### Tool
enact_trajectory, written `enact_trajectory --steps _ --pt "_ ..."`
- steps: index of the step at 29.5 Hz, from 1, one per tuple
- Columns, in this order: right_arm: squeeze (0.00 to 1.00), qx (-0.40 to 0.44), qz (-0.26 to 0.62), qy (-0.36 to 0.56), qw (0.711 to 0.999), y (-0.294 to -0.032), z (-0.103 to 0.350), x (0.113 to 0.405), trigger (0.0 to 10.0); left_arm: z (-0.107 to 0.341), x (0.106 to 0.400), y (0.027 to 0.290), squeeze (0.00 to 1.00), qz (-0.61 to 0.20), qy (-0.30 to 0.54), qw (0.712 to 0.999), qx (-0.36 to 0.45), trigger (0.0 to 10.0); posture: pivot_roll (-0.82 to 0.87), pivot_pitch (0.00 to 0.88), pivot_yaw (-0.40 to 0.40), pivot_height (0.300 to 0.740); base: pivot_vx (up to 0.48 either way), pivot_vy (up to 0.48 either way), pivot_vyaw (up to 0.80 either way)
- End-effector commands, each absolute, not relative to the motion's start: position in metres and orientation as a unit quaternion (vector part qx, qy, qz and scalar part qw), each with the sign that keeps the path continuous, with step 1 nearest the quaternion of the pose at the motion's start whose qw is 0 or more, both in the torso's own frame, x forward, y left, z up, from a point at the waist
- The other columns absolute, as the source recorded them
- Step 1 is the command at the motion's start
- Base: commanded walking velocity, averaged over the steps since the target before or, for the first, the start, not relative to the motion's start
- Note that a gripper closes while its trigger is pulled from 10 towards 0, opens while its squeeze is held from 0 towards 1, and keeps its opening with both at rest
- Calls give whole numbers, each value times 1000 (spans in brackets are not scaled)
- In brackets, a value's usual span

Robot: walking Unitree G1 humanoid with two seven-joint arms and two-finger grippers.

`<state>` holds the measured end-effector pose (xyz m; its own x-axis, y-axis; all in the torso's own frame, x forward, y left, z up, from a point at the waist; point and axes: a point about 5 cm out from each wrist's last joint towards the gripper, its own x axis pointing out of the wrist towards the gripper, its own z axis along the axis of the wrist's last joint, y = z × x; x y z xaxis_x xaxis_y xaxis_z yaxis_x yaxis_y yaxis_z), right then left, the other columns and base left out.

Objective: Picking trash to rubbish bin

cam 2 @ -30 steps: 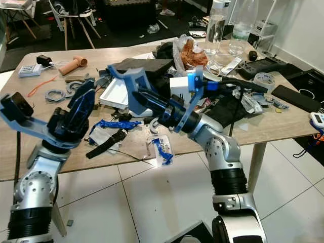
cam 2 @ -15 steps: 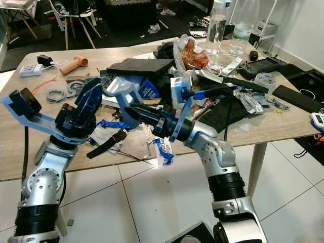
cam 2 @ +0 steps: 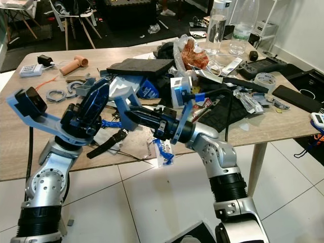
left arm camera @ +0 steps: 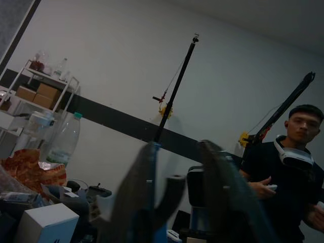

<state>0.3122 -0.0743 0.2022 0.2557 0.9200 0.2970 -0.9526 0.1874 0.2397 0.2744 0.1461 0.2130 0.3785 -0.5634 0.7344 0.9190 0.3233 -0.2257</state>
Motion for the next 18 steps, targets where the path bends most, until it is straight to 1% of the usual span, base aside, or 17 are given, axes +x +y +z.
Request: enact_trajectory --steps 1,13,14,16,17,18 --pt "0 193 595 -47 779 -73 204 314 0 211 268 128 0 -527 -260 742 -323 0 -67 45 36 740 0 0 0" --pt "0 200 594 -51 777 -73 205 314 0 211 265 130 0 -530 -261 740 -321 0 -60 55 37 740 0 0 0" --pt "0 217 589 -49 777 -73 206 316 10000 212 265 130 0 -530 -262 740 -321 0 -60 55 37 740 0 0 0" --pt "0 227 587 -48 776 -74 206 316 10000 212 265 130 0 -530 -262 740 -321 0 -60 55 37 740 0 0 0" --pt "773 238 583 -49 775 -74 207 317 10000 212 265 130 0 -530 -262 740 -321 0 -60 55 37 740 0 0 0" --pt "773 240 582 -51 775 -75 207 318 10000 212 265 130 0 -530 -262 740 -321 0 -60 55 37 740 0 0 0"
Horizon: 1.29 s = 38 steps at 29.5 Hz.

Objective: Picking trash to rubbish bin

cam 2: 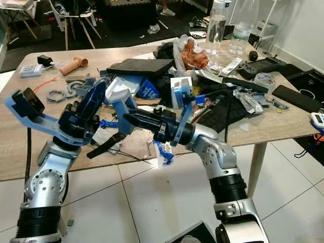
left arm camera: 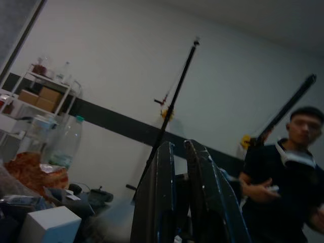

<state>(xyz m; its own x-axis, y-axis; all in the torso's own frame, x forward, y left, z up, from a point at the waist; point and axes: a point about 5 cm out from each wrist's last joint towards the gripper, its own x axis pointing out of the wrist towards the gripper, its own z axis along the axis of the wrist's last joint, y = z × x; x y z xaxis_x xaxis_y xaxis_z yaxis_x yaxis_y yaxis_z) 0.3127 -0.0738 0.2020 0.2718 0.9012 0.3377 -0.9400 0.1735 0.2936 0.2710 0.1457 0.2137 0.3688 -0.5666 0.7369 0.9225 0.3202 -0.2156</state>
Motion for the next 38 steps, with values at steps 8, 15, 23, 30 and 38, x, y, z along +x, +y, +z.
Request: enact_trajectory --steps 8,15,23,30,38 --pt "1000 247 578 -58 775 -76 209 318 10000 212 266 131 0 -527 -263 742 -321 0 -60 55 37 740 0 0 0" --pt "1000 252 580 -61 772 -78 211 317 10000 212 267 133 0 -520 -265 746 -321 0 -61 57 39 740 0 0 0" --pt "1000 236 584 -57 775 -85 208 314 10000 208 278 141 0 -477 -258 781 -310 0 -66 60 41 740 0 0 0" --pt "937 229 576 -60 782 -95 208 315 10000 201 287 163 0 -425 -255 817 -295 0 -67 61 41 740 0 0 0" --pt "0 226 571 -63 787 -99 209 315 10000 191 284 195 0 -386 -247 845 -275 0 -68 64 43 740 0 0 0"
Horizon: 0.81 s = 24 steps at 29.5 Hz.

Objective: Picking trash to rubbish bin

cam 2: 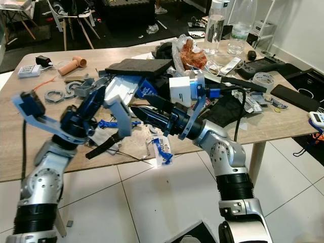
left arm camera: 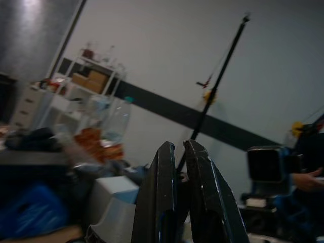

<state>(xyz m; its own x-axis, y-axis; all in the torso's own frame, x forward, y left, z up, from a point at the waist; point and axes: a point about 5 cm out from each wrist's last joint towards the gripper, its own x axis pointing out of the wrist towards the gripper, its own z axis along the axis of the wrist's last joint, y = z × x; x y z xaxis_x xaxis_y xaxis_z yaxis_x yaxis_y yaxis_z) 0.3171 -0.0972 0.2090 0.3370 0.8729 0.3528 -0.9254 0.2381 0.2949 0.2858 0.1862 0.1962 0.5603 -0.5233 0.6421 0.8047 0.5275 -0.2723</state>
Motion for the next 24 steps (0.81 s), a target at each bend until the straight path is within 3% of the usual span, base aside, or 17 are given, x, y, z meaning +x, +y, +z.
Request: enact_trajectory --steps 1,5,6,7,8,9,10,16,24 --pt "0 226 571 -62 787 -99 208 315 10000 190 283 199 0 -382 -246 848 -271 0 -68 64 43 740 0 0 0" --pt "0 225 576 -55 784 -97 206 313 10000 184 283 221 0 -335 -236 870 -275 118 -68 70 44 740 0 0 0" --pt "0 224 581 -51 781 -95 205 312 10000 181 282 230 0 -319 -234 876 -275 2157 -68 70 44 740 0 0 0" --pt "0 224 581 -51 781 -95 205 312 10000 181 282 230 0 -319 -234 876 -275 2157 -68 70 44 740 0 0 0" --pt "0 220 591 -45 775 -93 203 309 10000 178 282 242 0 -290 -232 885 -283 7686 -70 68 44 740 0 0 0" --pt "0 220 591 -45 775 -93 203 309 10000 178 282 242 0 -290 -232 885 -283 7686 -70 68 44 740 0 0 0" --pt "0 217 602 -38 768 -91 201 305 10000 175 280 252 0 -266 -233 887 -297 10000 -68 67 44 740 0 0 0" --pt "0 203 624 -13 755 -84 191 298 10000 167 274 262 0 -238 -215 890 -324 10000 -64 65 41 740 0 0 0" --pt "0 178 613 29 769 -80 170 300 10000 155 273 251 0 -253 -192 894 -318 10000 -63 61 40 740 -94 0 0"
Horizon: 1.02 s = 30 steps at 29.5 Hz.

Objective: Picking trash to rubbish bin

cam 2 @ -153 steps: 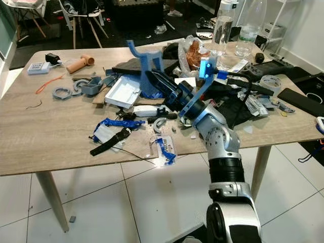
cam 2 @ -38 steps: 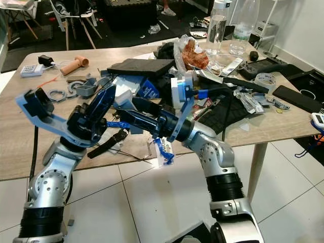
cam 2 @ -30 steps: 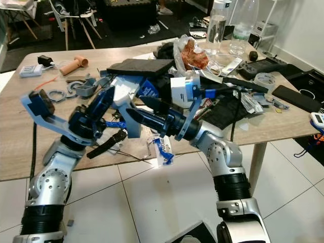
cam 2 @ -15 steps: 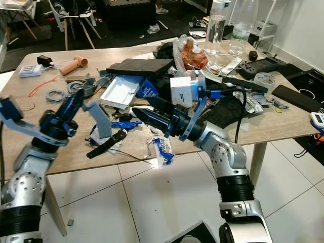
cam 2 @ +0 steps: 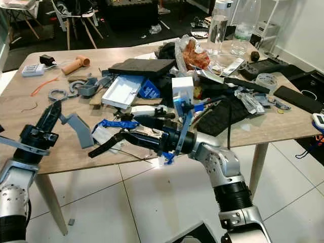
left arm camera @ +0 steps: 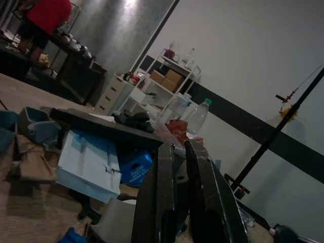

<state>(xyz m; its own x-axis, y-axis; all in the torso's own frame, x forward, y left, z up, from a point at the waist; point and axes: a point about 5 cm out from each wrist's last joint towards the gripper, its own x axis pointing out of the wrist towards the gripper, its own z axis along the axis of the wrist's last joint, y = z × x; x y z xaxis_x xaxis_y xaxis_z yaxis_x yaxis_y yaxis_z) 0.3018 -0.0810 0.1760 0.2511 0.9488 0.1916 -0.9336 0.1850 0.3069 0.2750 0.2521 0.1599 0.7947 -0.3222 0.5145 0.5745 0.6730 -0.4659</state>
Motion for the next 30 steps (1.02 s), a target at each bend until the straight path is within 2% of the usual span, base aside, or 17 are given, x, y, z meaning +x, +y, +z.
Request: enact_trajectory --steps 1,14,21,25,27,30 --pt "0 176 612 35 770 -80 167 300 10000 154 274 250 0 -255 -190 893 -318 10000 -63 61 40 740 -247 0 0" --pt "0 161 601 62 781 -84 153 300 10000 148 265 239 0 -301 -174 880 -323 10000 -63 67 40 740 -288 0 0" --pt "0 139 570 87 805 -90 139 308 10000 139 261 232 0 -321 -155 876 -326 10000 -61 66 42 740 -364 0 0" --pt "0 87 478 142 862 -109 110 323 10000 130 254 226 0 -345 -128 872 -324 10000 -62 65 41 740 -373 0 0" --pt "0 80 464 151 869 -112 106 325 10000 128 253 225 0 -348 -124 871 -324 10000 -62 64 42 740 -386 0 0" --pt "0 66 390 187 899 -131 86 331 10000 110 250 224 0 -344 -81 881 -315 10000 -62 64 43 740 -387 0 0"
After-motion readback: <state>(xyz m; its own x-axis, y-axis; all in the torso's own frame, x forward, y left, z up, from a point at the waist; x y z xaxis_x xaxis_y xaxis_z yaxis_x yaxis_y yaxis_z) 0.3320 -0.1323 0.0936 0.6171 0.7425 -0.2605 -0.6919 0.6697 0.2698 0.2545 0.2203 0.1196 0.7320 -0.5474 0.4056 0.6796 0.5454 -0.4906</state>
